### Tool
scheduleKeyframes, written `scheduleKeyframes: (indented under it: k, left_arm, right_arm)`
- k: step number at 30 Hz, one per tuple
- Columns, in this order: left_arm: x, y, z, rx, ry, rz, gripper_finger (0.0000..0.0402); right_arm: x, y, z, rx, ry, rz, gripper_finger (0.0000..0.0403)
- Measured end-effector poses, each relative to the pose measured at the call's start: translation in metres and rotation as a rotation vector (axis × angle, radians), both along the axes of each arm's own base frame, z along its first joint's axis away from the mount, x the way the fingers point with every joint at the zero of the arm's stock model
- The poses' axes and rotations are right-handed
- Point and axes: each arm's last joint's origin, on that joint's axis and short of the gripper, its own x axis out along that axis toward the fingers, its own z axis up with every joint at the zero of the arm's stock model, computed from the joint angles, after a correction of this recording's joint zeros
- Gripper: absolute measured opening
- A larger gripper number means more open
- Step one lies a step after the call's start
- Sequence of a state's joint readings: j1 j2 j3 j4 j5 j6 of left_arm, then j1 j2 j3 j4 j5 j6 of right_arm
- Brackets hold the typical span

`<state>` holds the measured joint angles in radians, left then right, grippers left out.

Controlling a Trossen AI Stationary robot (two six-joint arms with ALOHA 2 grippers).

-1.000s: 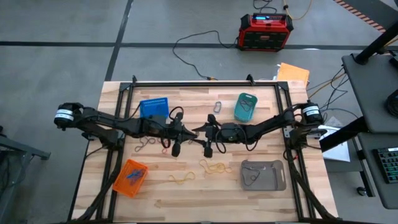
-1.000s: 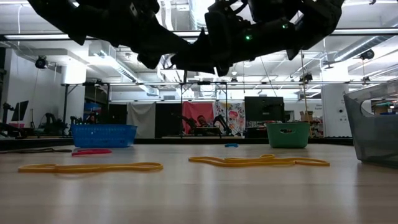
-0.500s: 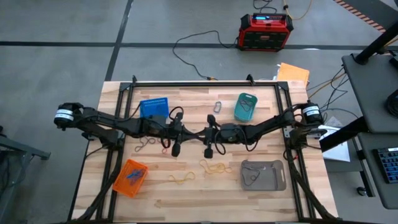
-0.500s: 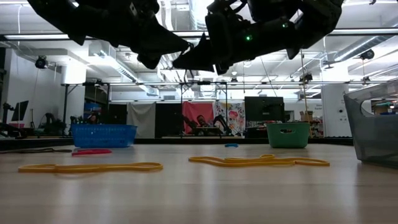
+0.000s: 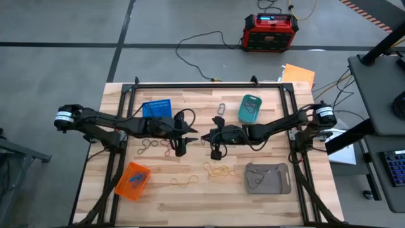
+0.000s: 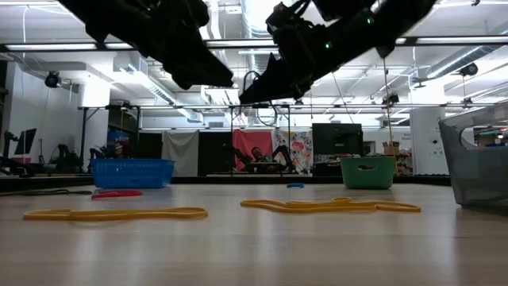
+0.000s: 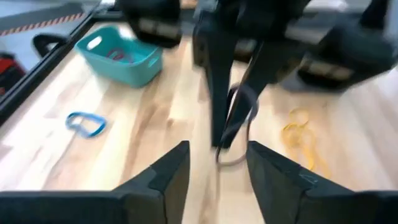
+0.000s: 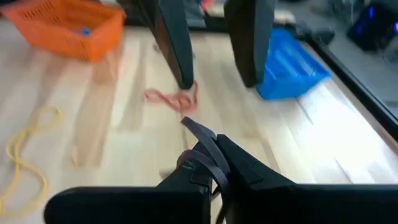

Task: Sort rubber bands into baskets
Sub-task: Put the top violet rubber band into black bin

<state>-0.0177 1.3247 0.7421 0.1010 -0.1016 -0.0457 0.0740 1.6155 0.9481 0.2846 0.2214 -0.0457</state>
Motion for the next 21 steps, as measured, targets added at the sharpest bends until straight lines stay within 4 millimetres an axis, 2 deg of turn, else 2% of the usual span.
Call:
scheduleKeyframes:
  k: [6,9,13,17,21]
  left_arm:
    - [0.002,0.001,0.02,0.056,0.049,0.006,0.0166]
    - [0.001,0.001,0.027,0.073,0.041,-0.004,0.0167]
    - [-0.002,0.001,0.03,0.077,0.032,-0.006,0.0167]
    - [-0.002,0.001,0.028,0.077,0.042,-0.006,0.0167]
    - [-0.002,0.001,0.027,0.075,0.045,-0.005,0.0167]
  right_arm:
    - [-0.013,0.013,0.033,0.013,0.277,-0.005,0.0009]
    - [-0.024,0.027,0.056,0.054,0.423,0.007,0.0009]
    - [-0.043,0.052,0.079,0.204,0.606,0.062,0.0009]
    - [-0.066,0.076,0.087,0.43,0.819,0.11,0.0009]
    - [-0.089,0.096,0.084,0.571,0.998,0.049,0.0009]
